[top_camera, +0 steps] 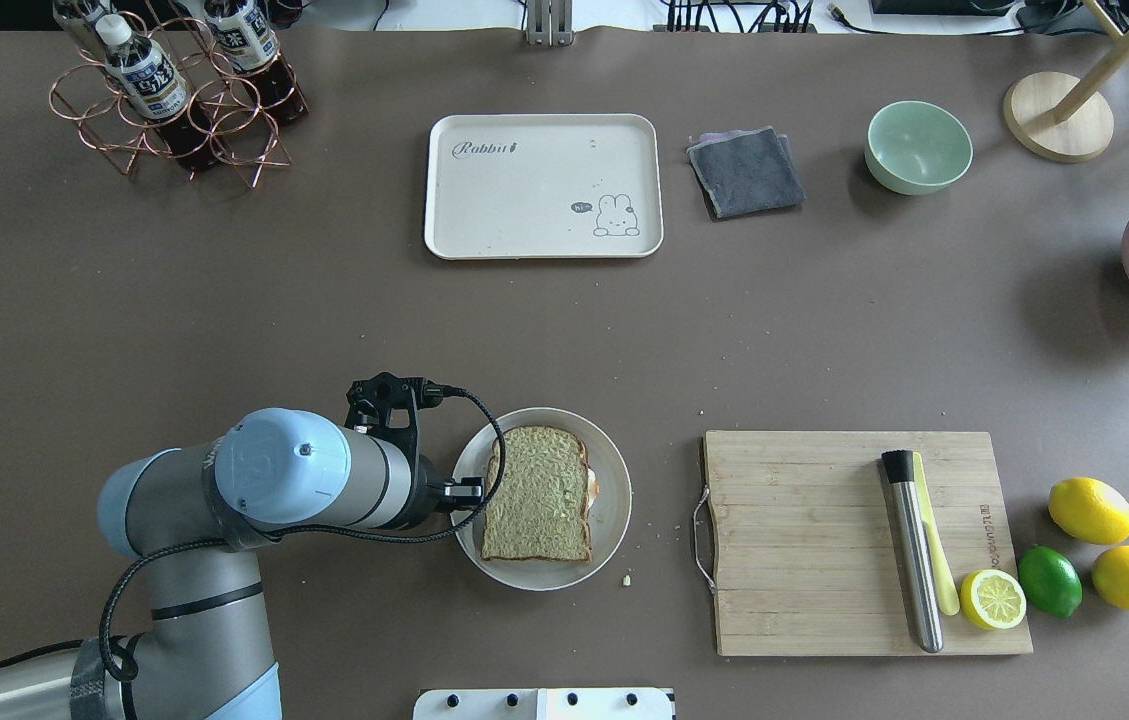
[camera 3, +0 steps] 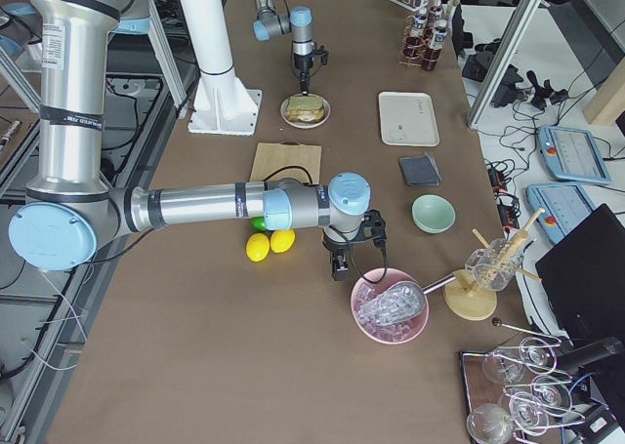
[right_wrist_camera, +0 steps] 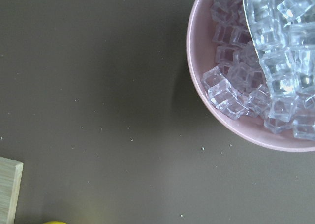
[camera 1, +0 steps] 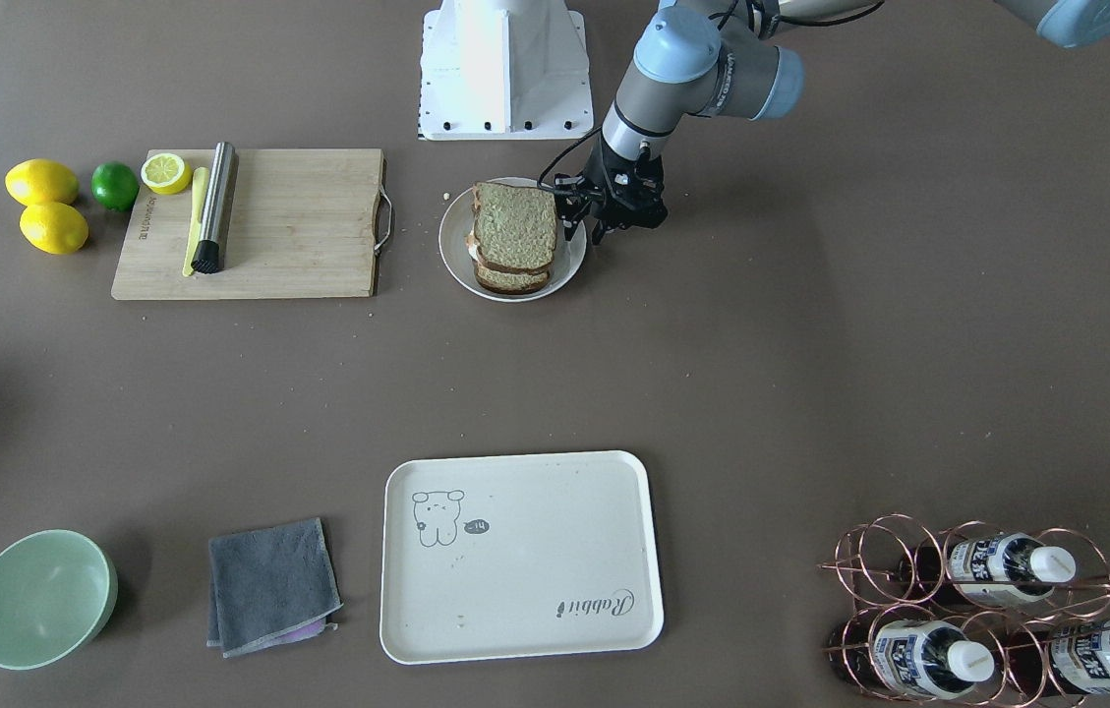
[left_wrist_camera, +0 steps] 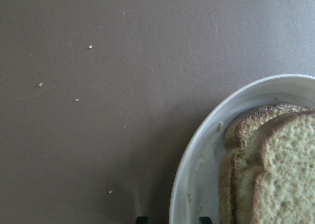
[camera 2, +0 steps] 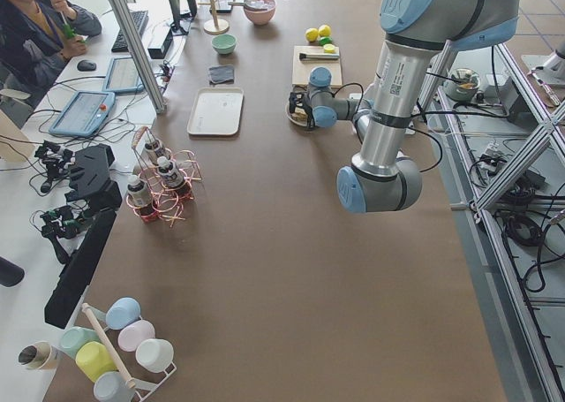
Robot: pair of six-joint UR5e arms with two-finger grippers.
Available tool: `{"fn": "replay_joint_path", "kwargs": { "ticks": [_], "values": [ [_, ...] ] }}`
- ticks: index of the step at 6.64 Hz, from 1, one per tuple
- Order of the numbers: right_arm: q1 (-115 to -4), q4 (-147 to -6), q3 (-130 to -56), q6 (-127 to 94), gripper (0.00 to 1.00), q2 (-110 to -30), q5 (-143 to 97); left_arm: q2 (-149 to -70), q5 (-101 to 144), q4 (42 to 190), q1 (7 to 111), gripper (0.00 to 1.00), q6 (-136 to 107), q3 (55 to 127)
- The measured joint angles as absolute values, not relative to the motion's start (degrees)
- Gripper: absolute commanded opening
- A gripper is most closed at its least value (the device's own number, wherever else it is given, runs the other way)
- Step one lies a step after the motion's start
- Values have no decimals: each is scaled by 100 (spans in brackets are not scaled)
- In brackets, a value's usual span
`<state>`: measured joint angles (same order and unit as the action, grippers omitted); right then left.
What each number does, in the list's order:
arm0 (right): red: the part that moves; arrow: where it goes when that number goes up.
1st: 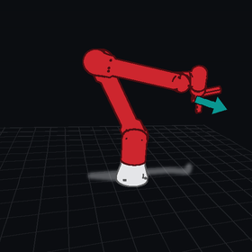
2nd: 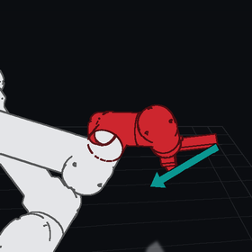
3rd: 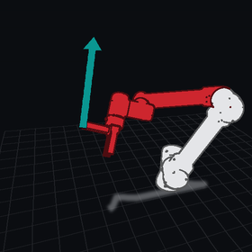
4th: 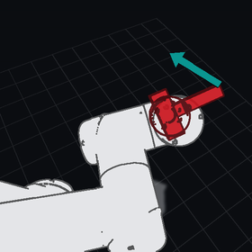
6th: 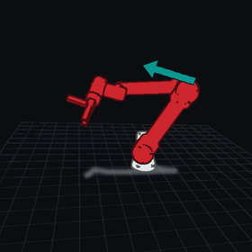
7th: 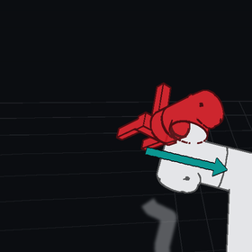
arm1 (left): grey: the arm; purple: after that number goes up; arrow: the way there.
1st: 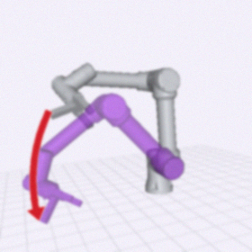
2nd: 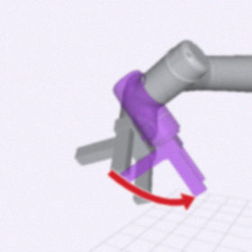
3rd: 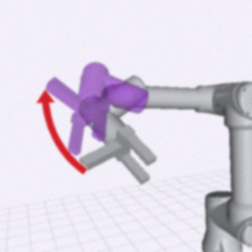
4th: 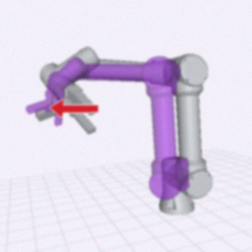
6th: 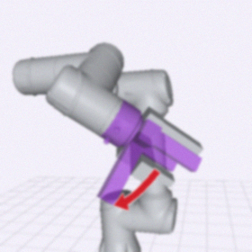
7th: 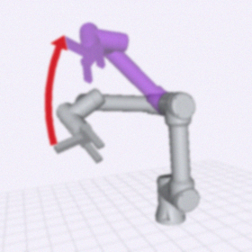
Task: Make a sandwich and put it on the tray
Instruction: 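Grasp the rim of the white plate with the left gripper, then slide the plate with the left gripper farther away onto the white tray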
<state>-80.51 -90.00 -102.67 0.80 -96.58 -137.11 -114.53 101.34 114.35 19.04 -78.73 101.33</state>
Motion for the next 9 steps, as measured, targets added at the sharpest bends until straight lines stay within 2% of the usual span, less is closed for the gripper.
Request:
{"fn": "replay_joint_path", "kwargs": {
  "ticks": [6, 9],
  "values": [
    [-8051, -9121, -10303, 79, 100, -9558, -13753, -11507, 10163, 11449, 2002, 0, -8076, 10146],
    [-8051, -9266, -10381, 79, 100, -9464, -13753, -11746, 10502, 11454, 2658, 0, -8261, 10039]
  ]
}}
